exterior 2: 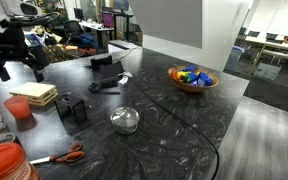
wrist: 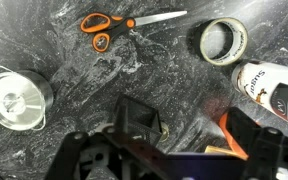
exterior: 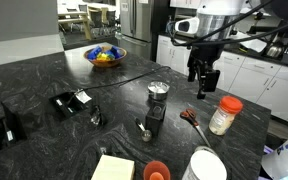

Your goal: Move the masking tape to the left

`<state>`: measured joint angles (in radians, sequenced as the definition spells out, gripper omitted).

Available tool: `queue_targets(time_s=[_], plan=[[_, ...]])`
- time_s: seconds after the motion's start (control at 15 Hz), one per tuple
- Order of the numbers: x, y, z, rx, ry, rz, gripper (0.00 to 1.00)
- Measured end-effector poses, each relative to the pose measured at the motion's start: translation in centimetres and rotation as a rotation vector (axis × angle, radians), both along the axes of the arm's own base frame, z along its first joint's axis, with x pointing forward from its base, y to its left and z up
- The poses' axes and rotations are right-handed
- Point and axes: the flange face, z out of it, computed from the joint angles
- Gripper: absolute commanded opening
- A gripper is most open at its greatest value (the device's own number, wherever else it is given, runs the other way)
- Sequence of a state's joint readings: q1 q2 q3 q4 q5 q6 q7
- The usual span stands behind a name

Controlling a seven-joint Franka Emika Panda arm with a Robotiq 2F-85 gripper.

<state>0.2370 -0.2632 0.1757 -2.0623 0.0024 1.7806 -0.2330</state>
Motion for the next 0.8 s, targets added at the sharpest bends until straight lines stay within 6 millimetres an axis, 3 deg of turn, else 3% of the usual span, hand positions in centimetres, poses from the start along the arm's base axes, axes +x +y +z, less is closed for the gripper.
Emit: queue_targets(time_s=[0.53,0.8], plan=[[0.0,0.1,-0.2,-0.002,0.005,0.003,1.00],[-0.8,1.5,-0.8,-0.013,0.012,0.051,1.00]])
